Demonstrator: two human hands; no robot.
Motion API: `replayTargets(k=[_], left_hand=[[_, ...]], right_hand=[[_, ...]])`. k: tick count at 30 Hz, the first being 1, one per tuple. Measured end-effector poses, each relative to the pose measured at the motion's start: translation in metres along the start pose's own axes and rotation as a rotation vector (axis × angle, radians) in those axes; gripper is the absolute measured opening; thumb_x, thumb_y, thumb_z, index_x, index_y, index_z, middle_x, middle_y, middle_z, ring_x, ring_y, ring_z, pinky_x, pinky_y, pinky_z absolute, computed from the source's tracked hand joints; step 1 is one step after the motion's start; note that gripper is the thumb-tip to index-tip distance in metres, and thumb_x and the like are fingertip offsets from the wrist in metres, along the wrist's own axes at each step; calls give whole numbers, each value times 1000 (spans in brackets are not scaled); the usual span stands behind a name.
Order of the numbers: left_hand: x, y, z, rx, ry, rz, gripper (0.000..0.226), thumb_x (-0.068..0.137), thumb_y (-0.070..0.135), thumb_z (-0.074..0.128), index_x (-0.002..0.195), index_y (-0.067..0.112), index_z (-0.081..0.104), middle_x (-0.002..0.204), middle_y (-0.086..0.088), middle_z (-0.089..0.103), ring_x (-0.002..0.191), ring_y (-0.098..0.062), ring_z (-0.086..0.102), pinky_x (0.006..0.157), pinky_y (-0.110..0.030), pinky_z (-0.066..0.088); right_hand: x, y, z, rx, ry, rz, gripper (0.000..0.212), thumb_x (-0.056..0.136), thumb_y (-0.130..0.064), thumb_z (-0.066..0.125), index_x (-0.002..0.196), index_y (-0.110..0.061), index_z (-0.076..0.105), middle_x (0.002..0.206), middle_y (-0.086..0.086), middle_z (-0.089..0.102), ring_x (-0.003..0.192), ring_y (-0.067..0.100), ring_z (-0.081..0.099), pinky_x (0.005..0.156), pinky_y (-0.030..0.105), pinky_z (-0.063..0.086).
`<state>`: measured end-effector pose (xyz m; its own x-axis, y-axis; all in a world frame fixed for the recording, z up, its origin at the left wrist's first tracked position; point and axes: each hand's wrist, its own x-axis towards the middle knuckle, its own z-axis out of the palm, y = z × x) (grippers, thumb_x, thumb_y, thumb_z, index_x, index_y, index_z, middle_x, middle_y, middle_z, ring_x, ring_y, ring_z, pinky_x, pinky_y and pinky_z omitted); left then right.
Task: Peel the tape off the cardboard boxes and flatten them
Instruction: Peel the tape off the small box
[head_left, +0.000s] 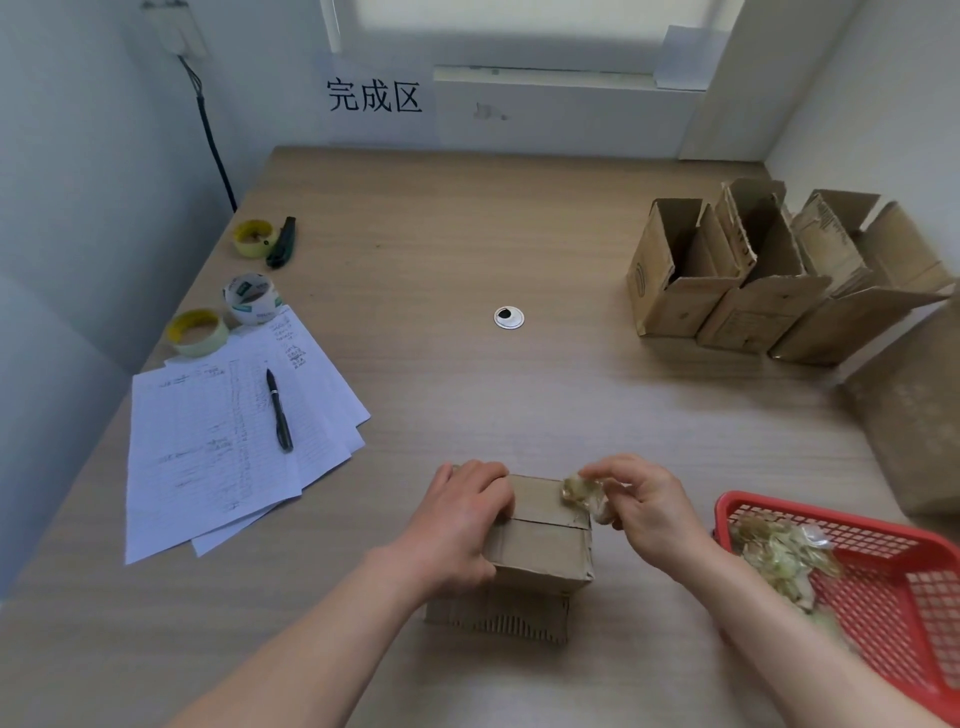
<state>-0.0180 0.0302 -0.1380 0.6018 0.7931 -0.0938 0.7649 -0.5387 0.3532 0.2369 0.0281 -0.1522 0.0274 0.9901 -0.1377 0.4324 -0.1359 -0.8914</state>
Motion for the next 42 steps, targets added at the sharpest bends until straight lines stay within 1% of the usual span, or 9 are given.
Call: replayTargets(k=[4,8,13,18,23,29,33,39,42], left_hand=[[0,0,3,-37,25,-8,49,64,26,76,97,27,41,134,7,41,122,-15,34,101,-29,16],[1,-1,4,-59,32,-9,48,64,27,76,98,26,42,133,7,41,122,-14,34,100,-27,15],[1,0,3,-62,26,-11,48,64,28,76,97,27,41,132,7,41,122,-15,35,101,-30,19],[-1,-3,3,-55,41,12,48,64,27,75,96,27,39,131,7,41,120,-14,34,99,-28,18],[-1,1,9,-26,55,26,47,64,27,74,96,27,39,127,7,41,115,-16,34,100,-31,21],[-4,1,10,-40,41,5,47,66,27,75,98,26,40,133,7,38,121,-16,31,105,-32,18],[-3,3,6,-37,16,-13,47,66,24,75,98,25,41,136,5,38,122,-17,32,103,-29,18],[-1,8,3,8,-7,-49,45,67,30,75,98,24,43,134,5,39,119,-17,35,100,-32,25],[0,14,0,5,-27,-75,46,66,25,75,98,25,42,136,5,38,119,-18,34,100,-32,25]], right_hand=[[-9,-13,-8,-27,-56,-1,44,91,4,49,82,-31,75,89,-6,71,69,12,66,55,30,53],[-21,-24,-15,-216,-96,-176,23,84,-43,63,91,-25,76,89,-14,69,87,4,64,71,20,51],[-17,-9,-10,-410,-48,-241,12,84,-22,79,94,-21,74,90,-12,65,83,2,61,72,16,43],[6,-6,1,10,-27,261,26,93,-31,67,74,-13,68,77,6,68,66,11,60,60,35,51],[28,-14,16,130,19,647,40,86,-48,69,81,-9,66,67,4,67,61,21,65,49,30,53],[38,-10,22,-355,120,345,34,75,-59,74,80,-29,60,71,-10,65,71,16,65,55,28,40],[27,-5,18,-62,218,166,52,92,-51,60,59,-12,65,52,-6,62,57,15,60,57,30,43],[17,5,0,-512,-91,6,39,80,-62,69,94,-27,76,88,-9,59,82,9,57,74,32,45],[22,8,1,-416,-107,52,29,84,-57,68,80,-29,76,81,-12,58,74,8,55,66,27,39]])
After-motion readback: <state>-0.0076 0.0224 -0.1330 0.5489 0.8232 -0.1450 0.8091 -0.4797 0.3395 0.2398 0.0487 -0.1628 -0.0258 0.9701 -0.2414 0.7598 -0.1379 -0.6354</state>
